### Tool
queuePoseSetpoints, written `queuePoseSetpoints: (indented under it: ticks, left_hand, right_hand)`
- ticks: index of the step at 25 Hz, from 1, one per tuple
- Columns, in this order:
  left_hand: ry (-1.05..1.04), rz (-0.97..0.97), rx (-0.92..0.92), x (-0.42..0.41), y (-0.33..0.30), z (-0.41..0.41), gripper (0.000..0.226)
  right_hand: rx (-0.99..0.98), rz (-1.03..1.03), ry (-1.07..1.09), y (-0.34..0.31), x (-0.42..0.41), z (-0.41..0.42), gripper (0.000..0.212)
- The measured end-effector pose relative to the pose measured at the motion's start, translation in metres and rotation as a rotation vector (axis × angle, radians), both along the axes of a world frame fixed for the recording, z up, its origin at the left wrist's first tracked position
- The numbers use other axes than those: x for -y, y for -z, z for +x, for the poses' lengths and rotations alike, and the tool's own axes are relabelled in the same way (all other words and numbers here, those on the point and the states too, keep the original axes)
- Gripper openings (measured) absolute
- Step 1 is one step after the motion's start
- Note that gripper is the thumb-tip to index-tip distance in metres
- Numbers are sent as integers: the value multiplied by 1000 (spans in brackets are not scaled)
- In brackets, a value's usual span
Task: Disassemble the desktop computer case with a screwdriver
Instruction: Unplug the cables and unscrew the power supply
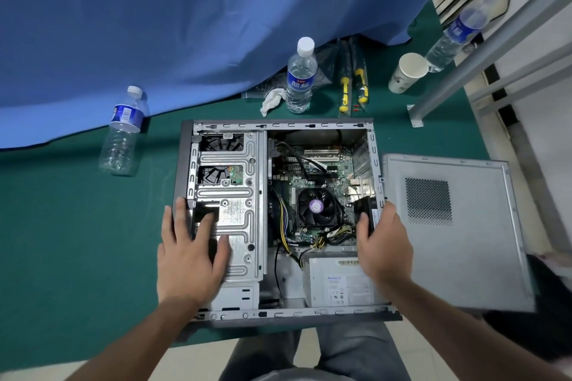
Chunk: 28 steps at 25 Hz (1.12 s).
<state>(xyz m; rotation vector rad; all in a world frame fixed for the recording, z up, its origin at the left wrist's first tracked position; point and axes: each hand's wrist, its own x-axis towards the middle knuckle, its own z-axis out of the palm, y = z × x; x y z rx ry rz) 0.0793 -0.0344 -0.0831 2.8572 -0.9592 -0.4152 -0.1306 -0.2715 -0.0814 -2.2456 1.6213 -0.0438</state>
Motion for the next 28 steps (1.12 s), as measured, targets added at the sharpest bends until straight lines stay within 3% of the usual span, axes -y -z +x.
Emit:
queuePoseSetpoints:
  ticks: [3, 6, 7, 9, 11, 13, 15, 21, 28]
  left_hand:
    - [-36, -18, -14, 4, -9, -5, 56]
    - [-6, -295, -30, 25, -27, -26, 48]
    - [74, -404, -89, 37, -33, -43, 41]
    - [167, -462, -379, 62, -43, -86, 37]
    - [-72, -334, -699, 85, -43, -113, 45]
    - [-540, -151, -1019, 104, -35, -115, 52]
    - [-843, -118, -1226, 113, -23, -108, 50]
    - [-1028, -236, -1219, 116, 10, -108, 19]
    - [-661, -61, -1143, 121, 14, -94, 31]
  right_hand:
    - [-7, -6, 4, 2, 2, -2, 50]
    - [-15, 1, -4, 3, 1, -1, 51]
    - [-17, 2, -5, 3, 1, -1, 50]
    - [-14, -1, 1, 4, 1, -2, 50]
    - [-10, -4, -5, 4, 0, -2, 51]
    - [-6, -6, -8, 5, 1, -2, 51]
    - [-9, -3, -7, 6, 3, -2, 51]
    - [-8, -4, -15, 7, 3, -3, 51]
    - [-6, 1, -15, 7, 3, -4, 52]
